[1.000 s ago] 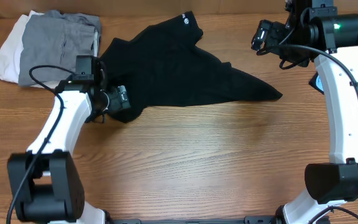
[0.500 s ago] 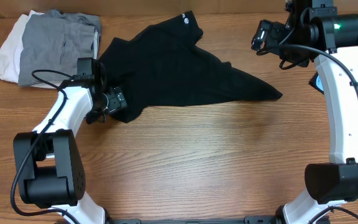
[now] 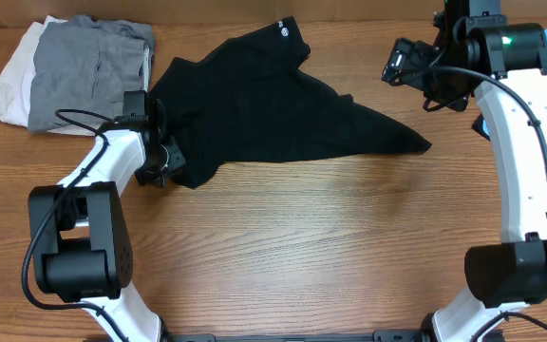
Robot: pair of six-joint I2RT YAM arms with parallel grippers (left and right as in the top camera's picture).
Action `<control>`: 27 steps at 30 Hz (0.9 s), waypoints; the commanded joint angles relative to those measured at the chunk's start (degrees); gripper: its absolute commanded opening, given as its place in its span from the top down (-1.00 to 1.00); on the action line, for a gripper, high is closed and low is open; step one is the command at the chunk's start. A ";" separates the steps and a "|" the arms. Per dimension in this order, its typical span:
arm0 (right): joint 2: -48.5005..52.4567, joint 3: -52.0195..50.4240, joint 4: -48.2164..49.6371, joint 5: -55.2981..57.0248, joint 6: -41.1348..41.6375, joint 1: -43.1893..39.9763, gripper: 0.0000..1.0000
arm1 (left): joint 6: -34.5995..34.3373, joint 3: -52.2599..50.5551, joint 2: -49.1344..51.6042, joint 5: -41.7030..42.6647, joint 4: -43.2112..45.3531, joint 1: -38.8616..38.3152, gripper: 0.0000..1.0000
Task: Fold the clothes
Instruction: 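Grasp the shirt's right side with the right gripper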
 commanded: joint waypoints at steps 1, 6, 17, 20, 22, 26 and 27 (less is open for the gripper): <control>3.10 -0.20 0.48 -4.17 0.48 0.35 -1.00 | -0.17 0.90 1.66 -0.61 0.17 0.28 0.46; 7.58 -0.20 3.96 -7.08 0.50 2.27 -0.89 | -0.17 0.90 1.75 -0.63 -0.31 0.28 0.68; 18.21 -0.20 13.40 -7.45 0.96 6.08 -0.61 | -0.22 0.90 1.75 -3.45 -3.76 0.28 0.92; 20.20 -0.20 15.15 -3.93 1.66 6.05 -0.62 | -0.22 0.90 1.75 -3.54 -4.02 0.50 0.92; 21.92 -0.20 17.27 -4.00 1.14 6.05 -0.63 | -0.20 0.90 1.75 -3.54 -4.20 0.66 0.92; 25.03 -0.20 20.50 -3.96 1.11 6.05 -0.63 | -0.20 0.90 1.75 -3.54 -4.50 0.66 0.91; 26.03 -0.20 21.79 -3.96 1.14 6.05 -0.64 | -0.20 0.90 1.75 -3.56 -4.61 0.66 0.90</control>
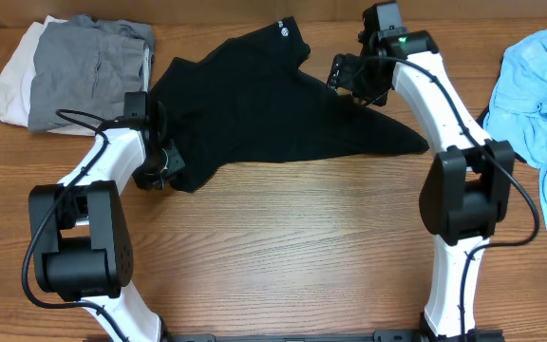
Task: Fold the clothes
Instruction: 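Grasp the shirt's right side with the right gripper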
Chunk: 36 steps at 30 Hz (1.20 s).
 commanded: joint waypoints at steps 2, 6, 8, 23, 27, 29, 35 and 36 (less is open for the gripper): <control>3.52 -0.04 2.62 1.09 0.04 -0.31 -0.61 | 0.00 0.15 1.36 -2.03 -0.98 0.63 0.90; 4.44 -0.04 4.13 1.92 0.02 -0.31 -0.62 | 0.00 0.15 1.36 -2.01 -1.27 0.63 0.87; 4.61 -0.04 4.50 3.26 0.04 -0.31 -0.61 | 0.02 0.15 1.36 -2.01 -1.29 0.63 0.85; 7.76 -0.04 5.81 4.09 -0.61 -0.31 -0.59 | 0.00 0.15 1.36 -2.01 -1.14 0.63 0.79; 7.87 -0.04 6.45 4.09 -0.61 -0.31 -0.45 | 0.00 0.15 1.36 -1.64 -1.09 0.63 0.79; 8.00 -0.04 6.49 4.09 -0.61 -0.31 -0.32 | 0.00 0.15 1.36 -1.64 -1.03 0.63 0.78; 8.15 -0.04 6.71 4.11 -0.55 -0.28 -0.04 | 0.00 0.15 1.36 -1.66 -0.85 0.63 0.77; 8.17 -0.04 6.73 4.11 -0.55 -0.31 0.06 | 0.00 0.15 1.36 -1.66 -0.83 0.63 0.77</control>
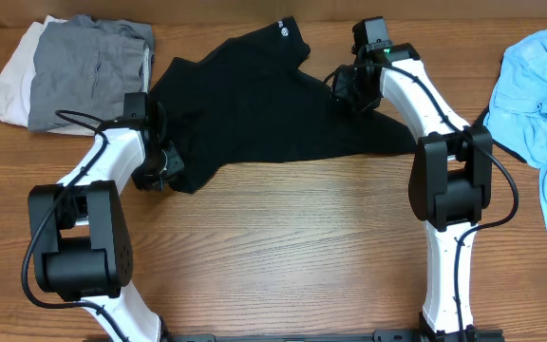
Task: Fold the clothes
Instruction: 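Grasp the shirt's right side with the right gripper, then lift the shirt with both grippers and lay it flat at center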
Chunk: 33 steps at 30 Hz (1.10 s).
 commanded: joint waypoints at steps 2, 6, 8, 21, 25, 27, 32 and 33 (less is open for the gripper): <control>0.39 -0.04 0.24 0.55 0.22 -0.28 0.16 | 0.02 0.11 1.36 -1.25 0.04 0.48 0.77; 0.39 -0.04 0.20 0.55 0.24 -0.28 0.49 | 0.04 0.11 1.36 -1.27 0.04 0.48 0.77; 0.39 -0.02 0.15 0.57 0.44 -0.31 0.83 | 0.04 0.11 1.36 -1.27 0.07 0.48 0.82; -3.23 8.22 -11.61 3.30 9.97 -1.99 0.93 | 0.13 3.76 -0.72 -1.42 -5.66 0.48 0.92; -9.18 9.22 -14.40 3.32 11.58 -2.32 0.93 | 0.79 6.23 -4.22 -1.44 -9.25 0.46 0.92; -12.98 9.22 -15.63 3.54 11.56 -2.29 0.93 | 1.16 7.23 -6.73 -1.44 -10.84 0.46 0.92; -26.43 9.22 -20.70 3.89 11.56 -2.29 0.92 | 1.16 8.15 -18.84 -1.40 -14.95 0.28 0.92; -28.61 9.22 -21.68 4.55 11.56 -2.32 0.93 | 1.31 8.50 -21.00 -1.33 -15.69 0.28 0.92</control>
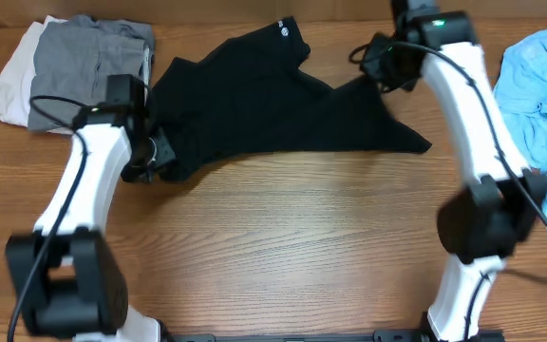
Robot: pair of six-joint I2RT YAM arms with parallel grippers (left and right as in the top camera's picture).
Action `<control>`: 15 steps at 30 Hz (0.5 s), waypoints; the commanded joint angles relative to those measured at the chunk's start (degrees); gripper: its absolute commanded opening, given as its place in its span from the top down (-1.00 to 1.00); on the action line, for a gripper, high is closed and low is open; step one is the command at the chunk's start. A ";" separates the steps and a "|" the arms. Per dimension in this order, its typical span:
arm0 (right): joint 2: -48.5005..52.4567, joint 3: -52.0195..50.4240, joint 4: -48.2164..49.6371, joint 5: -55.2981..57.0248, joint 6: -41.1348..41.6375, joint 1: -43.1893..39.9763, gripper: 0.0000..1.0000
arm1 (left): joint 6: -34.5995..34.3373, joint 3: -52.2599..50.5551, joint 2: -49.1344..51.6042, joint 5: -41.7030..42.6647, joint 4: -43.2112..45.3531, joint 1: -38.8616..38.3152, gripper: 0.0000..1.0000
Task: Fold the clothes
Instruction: 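Lift the shirt with both grippers and lay it flat at center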
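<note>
A black garment (254,104) lies spread and rumpled across the far middle of the wooden table (283,247). Its small white logo shows near the top edge. My left gripper (152,157) is at the garment's lower left corner, apparently shut on the cloth there, though its fingers merge with the black fabric. My right gripper (376,74) is at the garment's upper right edge. The cloth rises in a peak toward it, so it looks shut on that edge. Both arms are blurred.
A grey folded garment (88,66) lies on a white one (8,85) at the far left corner. A crumpled light blue garment (539,104) lies along the right edge, close to the right arm.
My right gripper has moved right and up from the cloth, and the garment's right edge now peaks toward it. My left arm has risen and shifted left, drawing in the lower left corner.
My left gripper stayed at the garment's lower left corner throughout. My right gripper was first off the cloth at the far right, then over its upper right part, then down on it. Now both arms have shifted and the garment's two ends are pulled.
</note>
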 commanded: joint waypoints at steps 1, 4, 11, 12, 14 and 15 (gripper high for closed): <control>-11.47 2.56 -2.67 2.29 0.81 -0.15 0.92 | 1.60 2.78 -10.47 -0.94 -2.49 0.26 0.92; -18.14 2.56 -4.96 3.80 0.76 -0.15 0.93 | 2.75 5.70 -17.33 -0.96 -6.01 -0.46 0.92; -35.17 2.78 -7.26 3.74 0.57 -0.15 0.93 | 3.74 21.57 -29.97 -0.92 -15.02 -7.06 0.92; -36.85 2.89 -7.43 3.74 0.55 -0.15 0.93 | 3.72 24.46 -30.99 -0.92 -16.39 -8.26 0.92; -41.31 3.52 -7.96 3.74 0.52 -0.15 0.93 | 3.72 30.99 -32.44 -0.68 -19.37 -11.06 0.92; -43.17 3.98 -8.28 3.74 0.55 -0.15 0.93 | 3.69 33.99 -32.72 -0.52 -20.68 -12.31 0.92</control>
